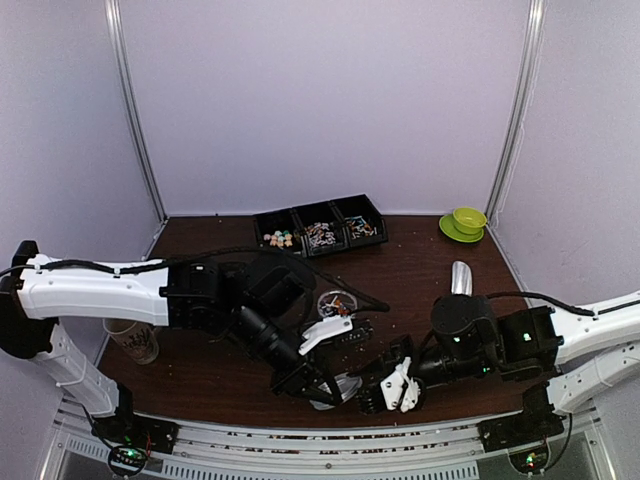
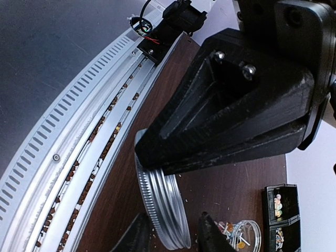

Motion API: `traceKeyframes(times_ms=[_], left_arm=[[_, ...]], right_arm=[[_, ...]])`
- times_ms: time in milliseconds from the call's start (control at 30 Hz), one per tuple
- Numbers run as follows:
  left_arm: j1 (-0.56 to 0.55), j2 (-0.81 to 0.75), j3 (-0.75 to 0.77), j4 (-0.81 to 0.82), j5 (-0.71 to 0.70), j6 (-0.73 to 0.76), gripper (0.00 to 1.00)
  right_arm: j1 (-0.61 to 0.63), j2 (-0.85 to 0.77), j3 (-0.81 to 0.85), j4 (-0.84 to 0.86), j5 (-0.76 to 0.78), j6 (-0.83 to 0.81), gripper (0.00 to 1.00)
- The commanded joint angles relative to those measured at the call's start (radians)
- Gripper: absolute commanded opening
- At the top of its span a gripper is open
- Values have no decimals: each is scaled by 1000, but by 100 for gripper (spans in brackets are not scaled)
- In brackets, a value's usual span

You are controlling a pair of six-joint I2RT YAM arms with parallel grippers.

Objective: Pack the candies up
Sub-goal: Pass from the left arm to the right

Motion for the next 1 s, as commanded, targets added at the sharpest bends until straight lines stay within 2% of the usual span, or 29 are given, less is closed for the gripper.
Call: traceKeyframes(times_ms=[0, 67, 233, 433, 567, 667, 733, 833, 867, 967], left_arm=[[-14, 16, 31, 23, 40, 31, 0], [-15, 16, 30, 24, 45, 34, 0], [-15, 18, 26, 23, 57, 42, 0], [-15, 22, 32, 23, 59, 46, 0], [-15, 25, 37, 23, 50, 48, 5], [-15, 20, 35, 24, 19, 48, 17], [-15, 2, 30, 19, -13, 47, 34], [-12, -32, 27, 5, -87, 45, 48], [-10, -55, 30, -6, -120, 45, 59], [10, -114, 50, -58, -231, 42, 81]], right_arm=[[8, 2, 24, 1, -20, -7, 26], [9, -2, 27, -13, -30, -14, 21], [9, -18, 18, -38, -64, -17, 20], [8, -24, 18, -46, -86, -16, 10], [9, -29, 20, -48, -90, -10, 9], [8, -37, 18, -45, -92, 3, 9], [9, -42, 17, -44, -85, 22, 9], [7, -50, 14, -34, -60, 67, 9], [7, -52, 12, -28, -50, 94, 8], [2, -63, -4, 1, 0, 165, 5]])
